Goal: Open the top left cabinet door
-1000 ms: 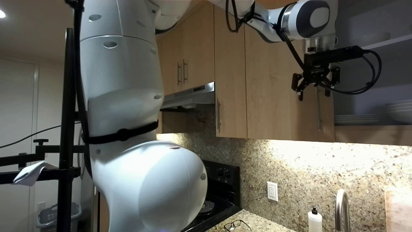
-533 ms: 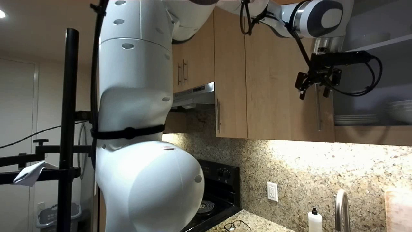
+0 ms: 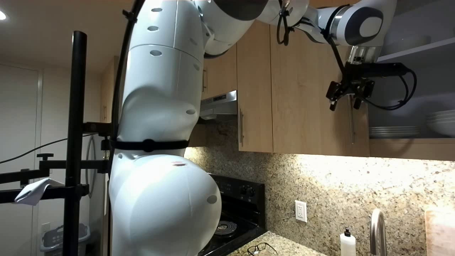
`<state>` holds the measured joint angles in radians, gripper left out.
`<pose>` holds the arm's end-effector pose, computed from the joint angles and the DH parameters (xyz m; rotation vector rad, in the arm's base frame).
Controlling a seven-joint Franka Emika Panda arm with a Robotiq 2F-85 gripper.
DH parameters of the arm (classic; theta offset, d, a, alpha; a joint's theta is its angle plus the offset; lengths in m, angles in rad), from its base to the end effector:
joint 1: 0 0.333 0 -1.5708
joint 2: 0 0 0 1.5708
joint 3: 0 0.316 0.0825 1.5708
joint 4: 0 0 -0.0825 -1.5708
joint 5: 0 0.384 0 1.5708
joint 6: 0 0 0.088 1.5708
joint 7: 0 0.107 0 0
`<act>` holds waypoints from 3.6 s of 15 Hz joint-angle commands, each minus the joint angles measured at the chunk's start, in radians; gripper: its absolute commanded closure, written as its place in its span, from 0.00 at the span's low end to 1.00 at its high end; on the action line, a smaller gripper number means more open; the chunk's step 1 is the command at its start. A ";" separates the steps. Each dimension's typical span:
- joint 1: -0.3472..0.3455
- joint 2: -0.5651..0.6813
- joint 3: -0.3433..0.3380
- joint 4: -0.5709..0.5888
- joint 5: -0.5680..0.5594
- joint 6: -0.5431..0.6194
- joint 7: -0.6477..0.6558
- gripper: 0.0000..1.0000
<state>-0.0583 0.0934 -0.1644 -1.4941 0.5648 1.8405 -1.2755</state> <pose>0.6042 -0.0877 0.6469 -2.4775 -1.3096 -0.7984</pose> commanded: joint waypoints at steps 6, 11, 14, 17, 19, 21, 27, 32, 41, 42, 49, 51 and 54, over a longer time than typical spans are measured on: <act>-0.076 0.047 0.055 0.041 0.115 -0.007 -0.066 0.00; -0.094 0.056 0.060 0.037 0.152 -0.025 -0.110 0.00; -0.094 0.063 0.065 0.040 0.162 -0.036 -0.126 0.00; -0.090 0.065 0.071 0.036 0.163 -0.041 -0.127 0.00; -0.088 0.059 0.075 0.022 0.164 -0.029 -0.117 0.00; -0.081 0.047 0.079 0.003 0.166 0.001 -0.095 0.00; -0.058 0.028 0.094 -0.046 0.191 0.088 -0.019 0.00; -0.059 0.047 0.114 -0.053 0.213 0.091 -0.032 0.00; -0.059 -0.027 0.105 -0.220 0.344 0.193 0.010 0.00; -0.055 -0.054 0.105 -0.270 0.385 0.248 0.009 0.00; -0.005 -0.159 0.123 -0.473 0.734 0.545 -0.103 0.00; 0.004 -0.176 0.120 -0.502 0.777 0.558 -0.134 0.00; 0.003 -0.185 0.116 -0.534 0.783 0.534 -0.172 0.00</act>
<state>-0.0712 -0.0363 -0.0549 -1.9403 1.3086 2.3819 -1.3876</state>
